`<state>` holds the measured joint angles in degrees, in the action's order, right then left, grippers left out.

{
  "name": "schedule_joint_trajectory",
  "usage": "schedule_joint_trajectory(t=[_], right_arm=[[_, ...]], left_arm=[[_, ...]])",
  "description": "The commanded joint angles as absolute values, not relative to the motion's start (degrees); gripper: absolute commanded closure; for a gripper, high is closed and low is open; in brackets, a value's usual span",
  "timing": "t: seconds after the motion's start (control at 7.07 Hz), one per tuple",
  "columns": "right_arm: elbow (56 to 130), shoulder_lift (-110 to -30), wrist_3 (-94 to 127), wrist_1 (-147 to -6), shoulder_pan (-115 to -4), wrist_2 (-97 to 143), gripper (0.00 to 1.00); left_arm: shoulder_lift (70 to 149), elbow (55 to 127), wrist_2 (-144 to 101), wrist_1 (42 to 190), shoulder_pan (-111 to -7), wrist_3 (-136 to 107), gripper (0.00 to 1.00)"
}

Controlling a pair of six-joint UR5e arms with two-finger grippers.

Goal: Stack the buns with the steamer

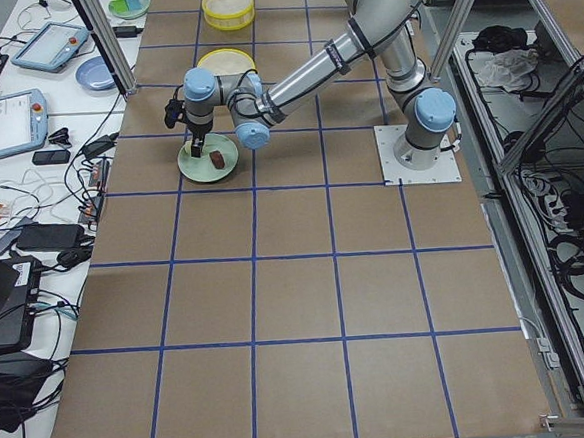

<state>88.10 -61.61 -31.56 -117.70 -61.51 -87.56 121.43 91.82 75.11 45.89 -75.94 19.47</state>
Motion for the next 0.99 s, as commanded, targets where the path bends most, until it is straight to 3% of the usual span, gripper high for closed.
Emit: schedule_joint_trajectory(t=[0.0,0.14,0.28,0.42,0.57,0.85], right_arm=[[87.98,-60.21,-31.81,-120.65,-61.52,-86.66,0.01],[88.24,-59.86,-31.82,-120.67,-61.44,-86.57,0.14],[88.33,-59.42,-31.90,-121.02,-61.44,-86.57,0.18],[88.42,-58.37,-31.82,-121.55,-61.52,-86.57,0.19],[88.24,-58.19,-33.21,-125.64,-61.44,-86.66,0.22],[88.59,-57.74,-34.37,-126.12,-61.44,-86.57,0.29]], left_arm=[[125.23,90.53,73.21,42.99,-75.94,13.58,0.00],[126.46,89.57,73.13,41.76,-76.02,12.06,0.03],[127.78,89.47,73.04,41.84,-76.03,11.95,0.36],[128.31,89.47,72.86,41.75,-76.11,10.82,0.83],[128.23,89.21,72.86,41.75,-76.11,9.16,1.00],[125.44,88.43,72.77,41.84,-77.16,0.57,1.00]])
